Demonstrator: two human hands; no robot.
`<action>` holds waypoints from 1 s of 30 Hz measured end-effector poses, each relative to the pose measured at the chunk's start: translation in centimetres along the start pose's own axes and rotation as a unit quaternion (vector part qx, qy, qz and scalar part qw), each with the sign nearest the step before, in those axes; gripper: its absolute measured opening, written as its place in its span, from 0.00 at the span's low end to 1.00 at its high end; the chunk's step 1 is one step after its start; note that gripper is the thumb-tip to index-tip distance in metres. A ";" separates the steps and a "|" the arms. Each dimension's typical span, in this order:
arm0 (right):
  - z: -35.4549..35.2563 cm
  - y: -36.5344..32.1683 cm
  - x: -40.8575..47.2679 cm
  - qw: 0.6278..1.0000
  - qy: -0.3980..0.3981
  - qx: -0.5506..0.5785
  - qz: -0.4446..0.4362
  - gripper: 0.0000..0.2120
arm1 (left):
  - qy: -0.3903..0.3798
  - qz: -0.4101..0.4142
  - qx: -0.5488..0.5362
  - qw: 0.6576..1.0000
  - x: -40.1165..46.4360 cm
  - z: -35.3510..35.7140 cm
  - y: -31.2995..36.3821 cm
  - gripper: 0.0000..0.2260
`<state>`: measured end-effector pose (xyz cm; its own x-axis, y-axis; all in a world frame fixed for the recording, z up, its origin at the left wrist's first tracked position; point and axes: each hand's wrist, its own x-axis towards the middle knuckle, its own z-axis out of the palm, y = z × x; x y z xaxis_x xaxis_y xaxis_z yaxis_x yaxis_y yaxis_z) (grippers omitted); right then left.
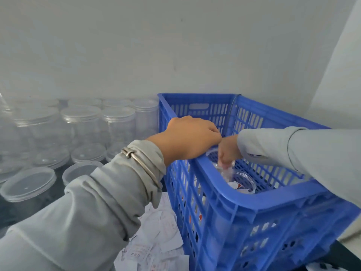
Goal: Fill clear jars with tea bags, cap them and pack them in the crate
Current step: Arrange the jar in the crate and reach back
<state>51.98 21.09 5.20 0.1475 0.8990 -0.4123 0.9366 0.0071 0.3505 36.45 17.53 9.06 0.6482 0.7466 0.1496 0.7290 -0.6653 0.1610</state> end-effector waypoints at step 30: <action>-9.1 -9.9 -11.6 0.890 0.374 0.245 -0.093 0.14 | 0.174 -0.056 -0.303 0.935 -8.5 -2.6 -4.7 0.10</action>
<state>38.09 14.57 14.12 -0.1061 0.9431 0.3151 0.9760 0.1594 -0.1486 26.99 14.31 9.57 0.3878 0.8353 0.3896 0.4617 -0.5419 0.7023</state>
